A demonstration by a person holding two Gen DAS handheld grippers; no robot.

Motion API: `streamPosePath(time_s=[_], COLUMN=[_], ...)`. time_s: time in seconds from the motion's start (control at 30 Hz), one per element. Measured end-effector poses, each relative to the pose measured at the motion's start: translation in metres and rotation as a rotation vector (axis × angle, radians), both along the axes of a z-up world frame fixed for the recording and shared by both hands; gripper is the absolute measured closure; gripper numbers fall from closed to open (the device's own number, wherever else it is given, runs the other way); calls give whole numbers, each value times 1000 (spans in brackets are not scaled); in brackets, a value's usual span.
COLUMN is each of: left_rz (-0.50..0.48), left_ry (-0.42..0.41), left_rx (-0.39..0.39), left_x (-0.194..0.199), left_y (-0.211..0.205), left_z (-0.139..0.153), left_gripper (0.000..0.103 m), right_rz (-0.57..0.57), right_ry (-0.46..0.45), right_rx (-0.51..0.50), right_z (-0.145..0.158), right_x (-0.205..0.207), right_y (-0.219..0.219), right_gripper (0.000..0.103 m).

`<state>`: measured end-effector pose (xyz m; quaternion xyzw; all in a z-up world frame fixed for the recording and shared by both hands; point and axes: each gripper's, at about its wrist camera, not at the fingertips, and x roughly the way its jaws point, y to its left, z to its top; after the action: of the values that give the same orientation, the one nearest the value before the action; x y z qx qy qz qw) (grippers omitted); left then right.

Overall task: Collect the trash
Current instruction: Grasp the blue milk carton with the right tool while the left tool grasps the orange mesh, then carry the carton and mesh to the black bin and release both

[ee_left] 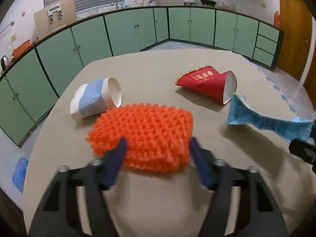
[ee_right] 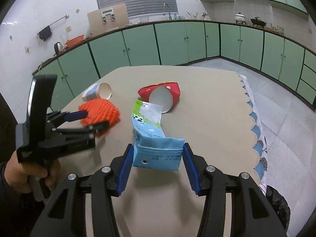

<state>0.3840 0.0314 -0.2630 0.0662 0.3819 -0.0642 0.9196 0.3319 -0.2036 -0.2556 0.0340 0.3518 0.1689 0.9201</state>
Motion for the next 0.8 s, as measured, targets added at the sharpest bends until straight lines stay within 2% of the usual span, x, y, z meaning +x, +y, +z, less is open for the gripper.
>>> streamPosePath(time_s=[0.03,0.07,0.1,0.4,0.8], left_rz=[-1,-2,-10,11,27], left_ry=[-10,-22,-29,-83,-138], left_rx=[-10,-14,-24,-79,-100], left_x=[-1,-3,-6,-32,-76], left_y=[2,3,4,11,11], left_z=[2,4,6,38,90], left_gripper=[65,71,84,86,86], right_rz=[-1,-1,0,6,-3], right_ry=[1,2,1,-7,-34], right_rx=[1,2,3,15,40], right_z=[0,0,0,9,34], right_x=[-1,-2,-3,-14,-28], right_y=[-1,-1,-2,-2,-6], right_gripper=[53,53,53,54,54])
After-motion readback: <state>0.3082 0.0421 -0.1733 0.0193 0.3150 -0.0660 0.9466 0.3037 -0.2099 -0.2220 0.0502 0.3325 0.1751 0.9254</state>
